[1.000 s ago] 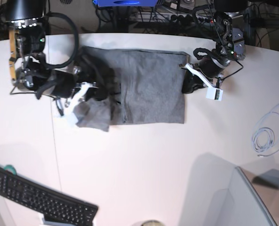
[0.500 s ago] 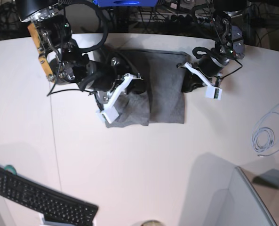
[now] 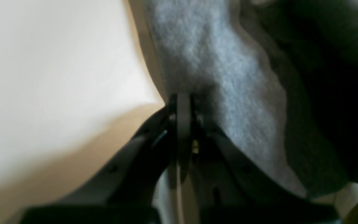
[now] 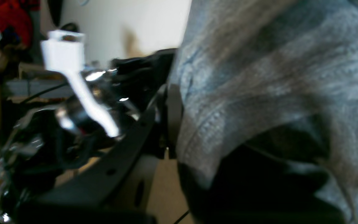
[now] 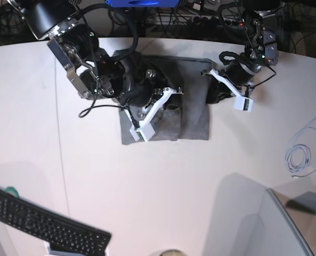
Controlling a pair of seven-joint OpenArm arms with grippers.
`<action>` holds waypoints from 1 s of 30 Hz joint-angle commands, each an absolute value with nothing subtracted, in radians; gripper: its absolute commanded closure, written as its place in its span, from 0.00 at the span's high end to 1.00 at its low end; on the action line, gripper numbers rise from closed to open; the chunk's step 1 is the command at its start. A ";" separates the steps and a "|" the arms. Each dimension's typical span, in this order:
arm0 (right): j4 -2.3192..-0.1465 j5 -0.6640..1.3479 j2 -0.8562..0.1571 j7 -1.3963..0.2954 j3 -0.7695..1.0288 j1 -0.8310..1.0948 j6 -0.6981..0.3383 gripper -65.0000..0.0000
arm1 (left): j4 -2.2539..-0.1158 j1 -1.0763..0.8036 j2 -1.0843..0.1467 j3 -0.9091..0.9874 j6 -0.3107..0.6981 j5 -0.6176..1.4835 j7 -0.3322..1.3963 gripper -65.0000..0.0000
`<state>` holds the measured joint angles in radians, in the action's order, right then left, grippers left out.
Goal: Layout the t-shirt on the table in an organized manner, then fold the t-shirt properly
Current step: 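Fold the held end over onto the shirt toward the left gripper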
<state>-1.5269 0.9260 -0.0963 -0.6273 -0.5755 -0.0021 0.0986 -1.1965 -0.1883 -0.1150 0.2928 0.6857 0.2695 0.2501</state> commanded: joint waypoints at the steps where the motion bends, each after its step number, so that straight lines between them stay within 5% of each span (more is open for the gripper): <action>1: -1.540 0.943 -0.074 -0.610 -0.575 -0.028 0.091 0.00 | -1.218 -0.179 -0.120 0.294 0.698 0.288 0.228 0.00; 30: -1.400 0.941 -0.031 -0.604 -0.680 -0.130 0.091 0.00 | -1.254 -0.243 -0.174 0.295 0.698 0.288 0.226 0.00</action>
